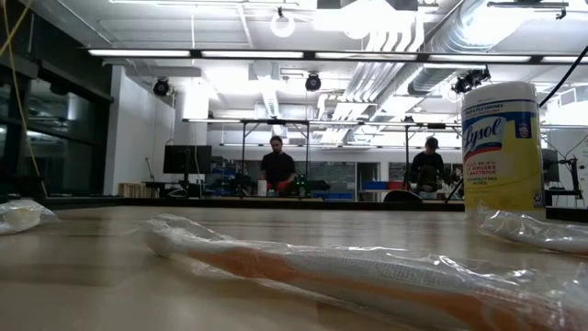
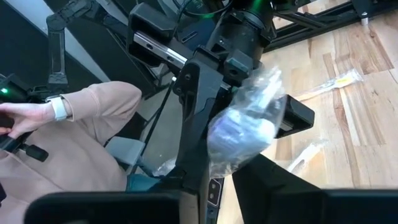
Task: Pick & Place toothbrushing station
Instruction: Put the purple toothbrush into the mesh organizer
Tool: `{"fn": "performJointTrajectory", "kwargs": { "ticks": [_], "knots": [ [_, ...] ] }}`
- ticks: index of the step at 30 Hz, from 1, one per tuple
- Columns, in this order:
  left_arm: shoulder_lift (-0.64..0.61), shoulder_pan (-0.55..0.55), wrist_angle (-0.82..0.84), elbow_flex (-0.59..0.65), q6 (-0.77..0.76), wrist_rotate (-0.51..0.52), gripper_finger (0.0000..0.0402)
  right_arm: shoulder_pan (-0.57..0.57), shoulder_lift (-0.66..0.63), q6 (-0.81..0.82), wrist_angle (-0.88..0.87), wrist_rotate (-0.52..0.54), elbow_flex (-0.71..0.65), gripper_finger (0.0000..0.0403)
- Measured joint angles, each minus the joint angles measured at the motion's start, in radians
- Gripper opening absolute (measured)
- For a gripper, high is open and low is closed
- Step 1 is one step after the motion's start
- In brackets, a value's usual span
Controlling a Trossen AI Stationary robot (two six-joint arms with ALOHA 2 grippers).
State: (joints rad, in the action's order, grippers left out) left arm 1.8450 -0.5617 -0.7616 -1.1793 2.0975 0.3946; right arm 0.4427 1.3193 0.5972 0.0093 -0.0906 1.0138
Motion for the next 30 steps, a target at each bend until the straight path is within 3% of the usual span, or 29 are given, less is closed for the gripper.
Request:
{"fn": "performJointTrajectory", "kwargs": {
  "ticks": [7,21,30],
  "knots": [
    [0.000,0.000,0.004,0.001,0.001,0.000,0.0004,0.000,-0.001,0.000,0.003,-0.006,0.000,0.0012],
    [0.000,0.000,0.003,0.001,0.007,0.001,0.0007,0.000,-0.001,-0.015,0.003,-0.005,0.000,0.0009],
    [0.000,0.003,0.003,0.001,0.011,0.000,0.0049,0.000,-0.002,-0.021,0.004,-0.012,0.001,0.0008]
  ]
}}
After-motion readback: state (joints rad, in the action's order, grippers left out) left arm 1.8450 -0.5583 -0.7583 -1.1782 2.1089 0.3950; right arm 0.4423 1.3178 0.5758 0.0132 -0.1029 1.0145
